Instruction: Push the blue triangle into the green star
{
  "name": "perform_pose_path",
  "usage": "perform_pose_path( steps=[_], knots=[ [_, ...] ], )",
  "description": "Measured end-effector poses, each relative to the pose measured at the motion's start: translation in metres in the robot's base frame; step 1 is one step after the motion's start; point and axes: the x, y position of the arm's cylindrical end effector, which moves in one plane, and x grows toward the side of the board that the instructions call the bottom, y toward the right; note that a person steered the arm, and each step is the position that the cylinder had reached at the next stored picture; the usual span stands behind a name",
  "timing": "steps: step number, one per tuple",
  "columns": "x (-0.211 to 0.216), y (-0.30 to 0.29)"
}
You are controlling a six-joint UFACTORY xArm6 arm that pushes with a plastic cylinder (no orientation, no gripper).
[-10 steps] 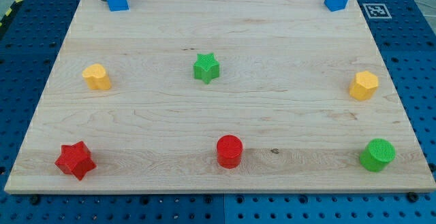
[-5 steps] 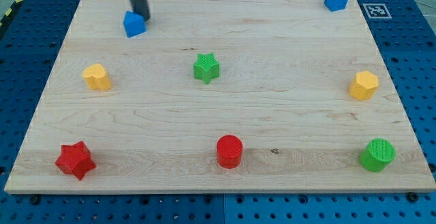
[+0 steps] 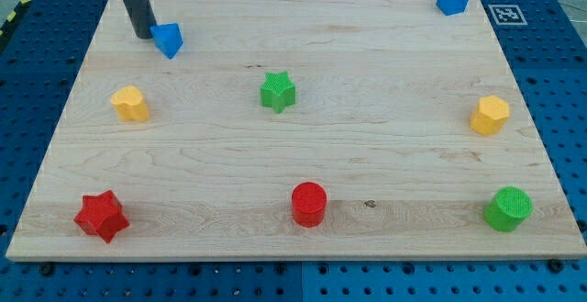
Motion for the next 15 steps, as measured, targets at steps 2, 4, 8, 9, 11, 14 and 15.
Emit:
perform_pose_path(
  steps=[2,4,8,9,11,14,15],
  knots=[
    [0.008,0.023],
    [0.001,0.045],
    [0.026,0.067],
    [0.030,0.069],
    [0.066,0.070],
    [0.134,0.070],
    [0.135,0.070]
  ],
)
